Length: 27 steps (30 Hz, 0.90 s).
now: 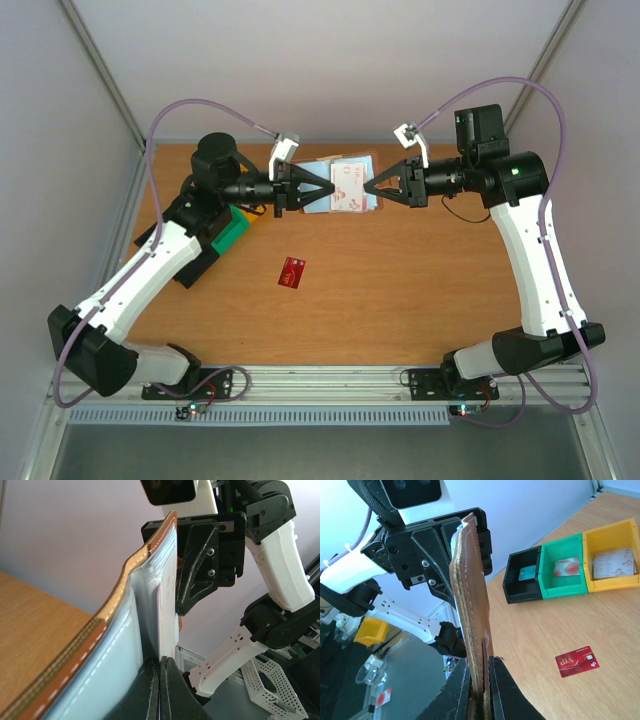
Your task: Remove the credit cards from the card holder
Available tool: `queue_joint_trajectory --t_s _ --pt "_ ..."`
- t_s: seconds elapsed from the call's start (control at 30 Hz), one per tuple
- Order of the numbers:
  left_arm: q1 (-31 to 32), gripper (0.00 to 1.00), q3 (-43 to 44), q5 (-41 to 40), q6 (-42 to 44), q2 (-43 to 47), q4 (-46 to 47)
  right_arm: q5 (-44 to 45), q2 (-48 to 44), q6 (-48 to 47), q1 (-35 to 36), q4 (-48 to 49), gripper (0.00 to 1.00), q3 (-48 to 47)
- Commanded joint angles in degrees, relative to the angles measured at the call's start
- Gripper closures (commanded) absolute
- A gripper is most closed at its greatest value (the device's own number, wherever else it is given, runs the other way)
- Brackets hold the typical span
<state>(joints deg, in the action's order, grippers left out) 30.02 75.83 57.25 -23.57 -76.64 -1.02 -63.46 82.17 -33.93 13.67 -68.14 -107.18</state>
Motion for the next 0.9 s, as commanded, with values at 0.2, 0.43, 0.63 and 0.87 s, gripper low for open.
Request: queue_joint_trajectory --t_s 0.2,0.43,0.63,0.87 --pt "-3.6 1.0 -1.2 1.3 4.2 4.2 -5.5 -0.8 -2.3 0.4 -4.5 0.8 0.99 1.3" --pt "-6.0 1.0 -1.0 -1.3 5.9 4.8 -8.5 -0.3 -2.5 1.1 -5.6 1.3 0.99 1.6" --pt "-9.6 1.0 0.5 -5.3 12.9 5.3 -20.0 2.9 -2.8 2.1 -5.9 1.9 0.99 2.2" --pt "-19.2 1.0 7.3 -15.5 32.5 1.5 -42.0 3.7 -1.9 2.4 -5.9 2.2 0.99 3.0"
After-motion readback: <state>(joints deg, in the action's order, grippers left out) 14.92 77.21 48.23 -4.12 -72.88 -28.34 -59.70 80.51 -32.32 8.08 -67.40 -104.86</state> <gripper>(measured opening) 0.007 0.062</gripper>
